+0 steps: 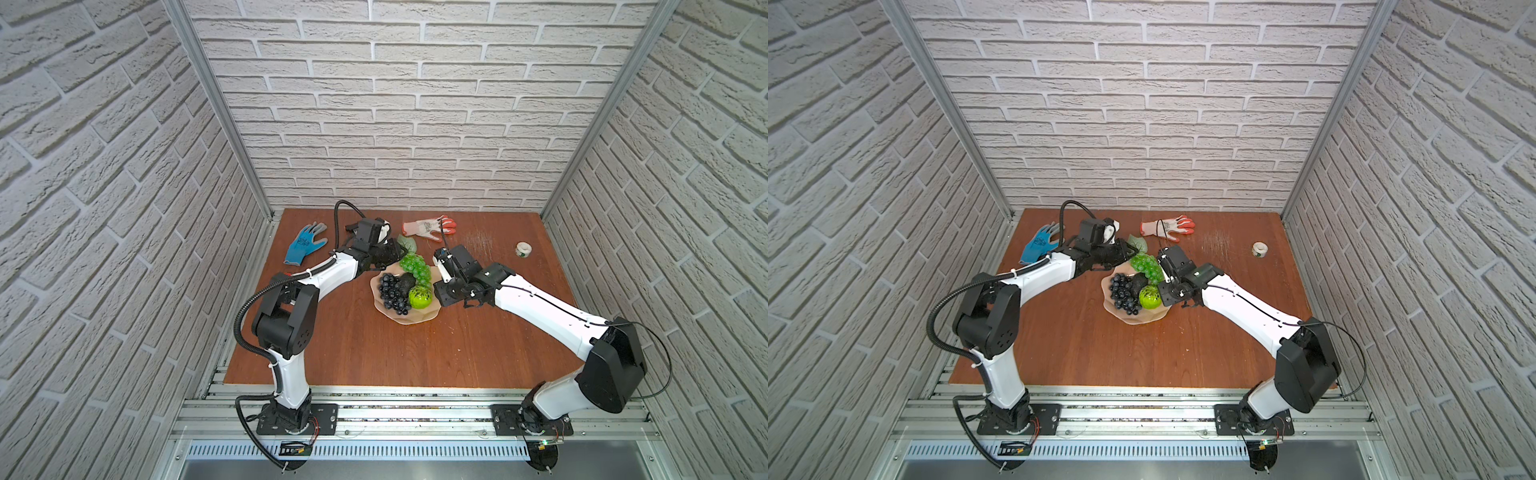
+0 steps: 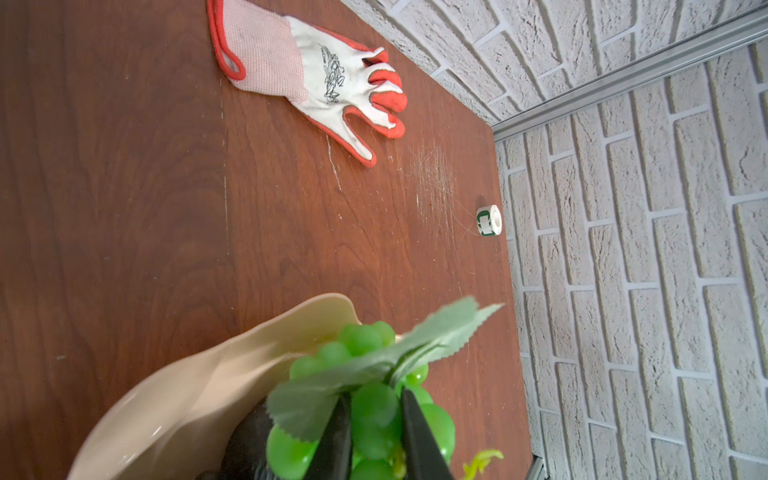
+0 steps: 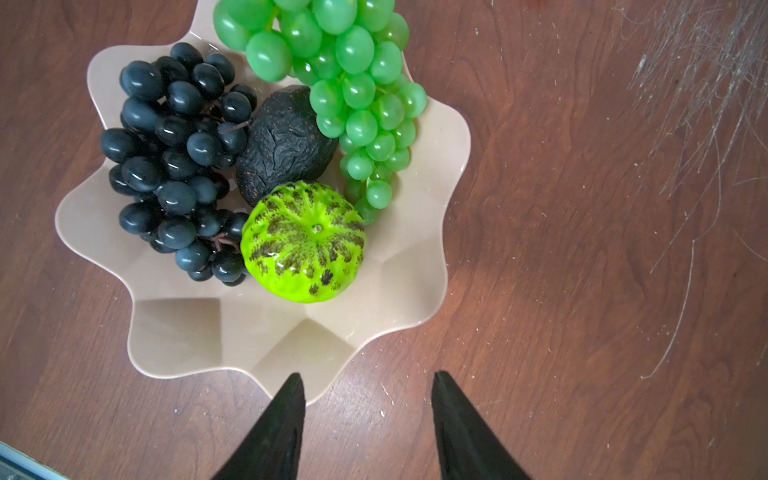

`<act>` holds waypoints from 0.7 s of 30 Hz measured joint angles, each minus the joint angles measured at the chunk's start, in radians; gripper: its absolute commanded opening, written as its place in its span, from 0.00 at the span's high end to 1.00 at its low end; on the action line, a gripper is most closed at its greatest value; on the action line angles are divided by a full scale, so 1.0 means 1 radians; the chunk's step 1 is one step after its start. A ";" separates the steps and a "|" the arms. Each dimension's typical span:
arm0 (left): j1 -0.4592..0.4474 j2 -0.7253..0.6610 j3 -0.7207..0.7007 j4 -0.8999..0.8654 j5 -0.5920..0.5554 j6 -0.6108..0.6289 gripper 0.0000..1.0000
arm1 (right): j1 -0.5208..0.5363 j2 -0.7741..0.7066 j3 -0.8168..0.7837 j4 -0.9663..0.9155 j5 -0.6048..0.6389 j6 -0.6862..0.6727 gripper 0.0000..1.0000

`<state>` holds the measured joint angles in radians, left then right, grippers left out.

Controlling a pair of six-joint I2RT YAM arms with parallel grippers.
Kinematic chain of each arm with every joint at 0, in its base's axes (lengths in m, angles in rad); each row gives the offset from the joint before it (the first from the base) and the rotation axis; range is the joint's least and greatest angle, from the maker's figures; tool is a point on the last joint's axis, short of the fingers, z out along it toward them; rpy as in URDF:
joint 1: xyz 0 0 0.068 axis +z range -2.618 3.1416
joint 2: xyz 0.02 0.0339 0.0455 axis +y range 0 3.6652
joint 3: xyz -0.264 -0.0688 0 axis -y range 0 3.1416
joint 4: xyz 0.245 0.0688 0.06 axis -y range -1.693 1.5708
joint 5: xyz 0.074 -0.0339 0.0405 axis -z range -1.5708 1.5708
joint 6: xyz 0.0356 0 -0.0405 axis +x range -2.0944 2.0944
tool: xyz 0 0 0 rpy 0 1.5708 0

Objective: Arrange fruit in a fruit bowl
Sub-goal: Place the fruits in the fruit bowl.

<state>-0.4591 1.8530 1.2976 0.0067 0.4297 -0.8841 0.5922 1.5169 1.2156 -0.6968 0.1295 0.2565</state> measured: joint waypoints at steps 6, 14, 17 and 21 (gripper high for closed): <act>-0.001 -0.037 -0.047 0.004 -0.008 0.016 0.73 | 0.000 0.039 0.031 0.006 0.002 -0.010 0.47; -0.009 -0.074 -0.084 0.000 -0.029 0.046 0.69 | -0.001 0.112 0.164 0.024 0.005 -0.044 0.46; -0.009 -0.083 -0.105 0.000 -0.032 0.047 0.69 | -0.001 0.134 0.198 0.031 0.005 -0.055 0.46; -0.012 -0.094 -0.132 -0.002 -0.043 0.052 0.70 | -0.004 0.173 0.226 0.037 0.005 -0.066 0.46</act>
<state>-0.4713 1.7588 1.1652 0.0051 0.3866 -0.8318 0.5884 1.6897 1.4418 -0.6594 0.1345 0.1902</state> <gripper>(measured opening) 0.304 0.537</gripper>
